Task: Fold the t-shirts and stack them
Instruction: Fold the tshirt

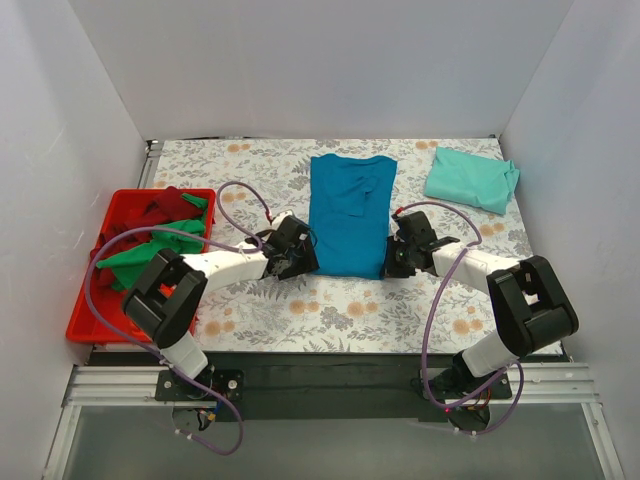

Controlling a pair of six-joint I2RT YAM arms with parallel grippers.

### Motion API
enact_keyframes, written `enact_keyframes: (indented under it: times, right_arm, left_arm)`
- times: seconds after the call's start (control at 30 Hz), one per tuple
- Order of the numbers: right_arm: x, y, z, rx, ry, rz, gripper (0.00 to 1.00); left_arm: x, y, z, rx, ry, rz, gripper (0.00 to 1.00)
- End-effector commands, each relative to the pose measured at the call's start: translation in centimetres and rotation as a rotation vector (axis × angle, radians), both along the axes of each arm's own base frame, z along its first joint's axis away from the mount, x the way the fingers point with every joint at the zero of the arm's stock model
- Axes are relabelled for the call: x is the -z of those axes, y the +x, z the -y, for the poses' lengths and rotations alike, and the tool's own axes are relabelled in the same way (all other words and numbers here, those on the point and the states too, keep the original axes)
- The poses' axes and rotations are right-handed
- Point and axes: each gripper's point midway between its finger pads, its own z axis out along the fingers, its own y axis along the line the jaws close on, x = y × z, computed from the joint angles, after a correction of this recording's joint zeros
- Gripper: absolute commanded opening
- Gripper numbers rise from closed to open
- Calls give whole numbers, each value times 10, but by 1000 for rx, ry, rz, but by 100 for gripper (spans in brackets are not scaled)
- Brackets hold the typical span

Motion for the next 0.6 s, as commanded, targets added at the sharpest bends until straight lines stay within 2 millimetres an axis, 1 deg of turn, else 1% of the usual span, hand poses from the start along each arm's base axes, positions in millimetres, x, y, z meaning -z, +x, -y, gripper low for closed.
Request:
enact_keyframes:
  times: [0.0,0.07,0.1,0.17,0.3,0.5,0.53,0.57]
  right_arm:
    - [19,-16,11,3,-48,-59,9]
    - [19,-17,11,2,-45,-61,8]
    - [18,-17,10,2,-42,-58,8]
    - [19,-18,11,2,-44,-62,8]
    - [20,-18,11,3,-43,-62,8]
    - [18,-17,10,7,-35,-59,7]
    - [18,-18,9,4,-34,-60,7]
    - [18,-17,9,6,-30,-59,6]
  left_arm:
    - [-5,10,-1,-25,27,27,56]
    - [-1,10,0,-24,36,21,54]
    - [-1,11,1,-23,38,22,49]
    - [4,12,1,-22,50,15,45]
    - [12,8,0,-24,63,-6,33]
    - [20,-2,0,-21,71,-28,16]
    - [22,-4,2,-18,72,-34,4]
    - [24,-6,2,-19,75,-39,0]
